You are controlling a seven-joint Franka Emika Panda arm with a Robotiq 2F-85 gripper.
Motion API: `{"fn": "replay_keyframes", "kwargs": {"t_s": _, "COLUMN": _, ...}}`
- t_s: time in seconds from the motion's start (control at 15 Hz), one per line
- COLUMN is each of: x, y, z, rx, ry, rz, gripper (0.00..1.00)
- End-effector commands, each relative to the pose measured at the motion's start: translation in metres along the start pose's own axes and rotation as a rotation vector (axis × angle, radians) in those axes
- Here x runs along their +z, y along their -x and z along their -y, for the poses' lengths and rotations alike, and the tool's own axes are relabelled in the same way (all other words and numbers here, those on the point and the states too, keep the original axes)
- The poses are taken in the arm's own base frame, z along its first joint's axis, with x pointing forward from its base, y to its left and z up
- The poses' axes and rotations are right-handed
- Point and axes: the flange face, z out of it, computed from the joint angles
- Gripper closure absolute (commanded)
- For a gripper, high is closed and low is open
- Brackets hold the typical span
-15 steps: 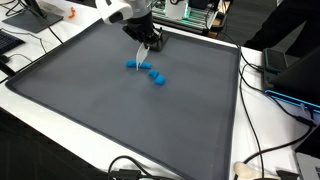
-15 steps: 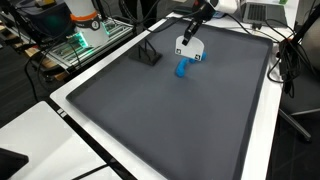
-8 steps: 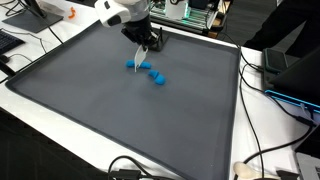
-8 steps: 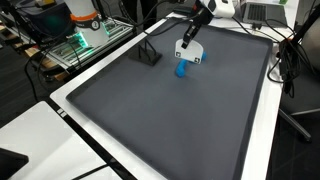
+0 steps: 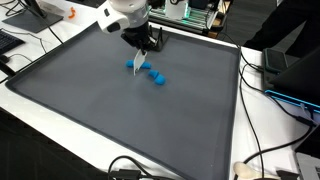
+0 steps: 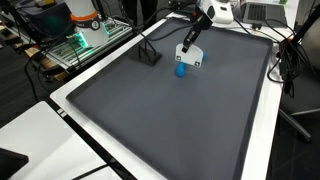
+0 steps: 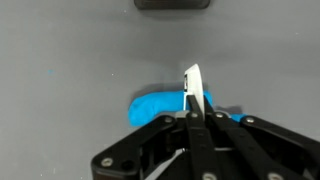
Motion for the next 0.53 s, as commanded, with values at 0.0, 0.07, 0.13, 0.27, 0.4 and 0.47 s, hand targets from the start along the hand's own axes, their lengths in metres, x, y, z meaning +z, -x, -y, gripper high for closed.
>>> {"fn": "replay_keyframes", "kwargs": {"t_s": 0.0, "x": 0.012, "y": -0.002, "z": -0.003, "rx": -0.011, "ry": 0.018, "rz": 0.002, "gripper": 0.99}}
{"fn": "replay_keyframes", "kwargs": {"t_s": 0.07, "x": 0.015, "y": -0.003, "z": -0.002, "rx": -0.012, "ry": 0.018, "rz": 0.007, "gripper": 0.99}}
{"fn": "replay_keyframes", "kwargs": {"t_s": 0.13, "x": 0.017, "y": -0.003, "z": -0.002, "rx": -0.013, "ry": 0.017, "rz": 0.01, "gripper": 0.99}}
{"fn": "replay_keyframes", "kwargs": {"t_s": 0.27, "x": 0.024, "y": -0.005, "z": -0.002, "rx": -0.01, "ry": 0.015, "rz": 0.015, "gripper": 0.99}}
{"fn": "replay_keyframes", "kwargs": {"t_s": 0.4, "x": 0.03, "y": -0.006, "z": -0.001, "rx": -0.011, "ry": 0.014, "rz": 0.025, "gripper": 0.99}}
{"fn": "replay_keyframes", "kwargs": {"t_s": 0.47, "x": 0.033, "y": -0.006, "z": -0.001, "rx": -0.011, "ry": 0.012, "rz": 0.029, "gripper": 0.99}}
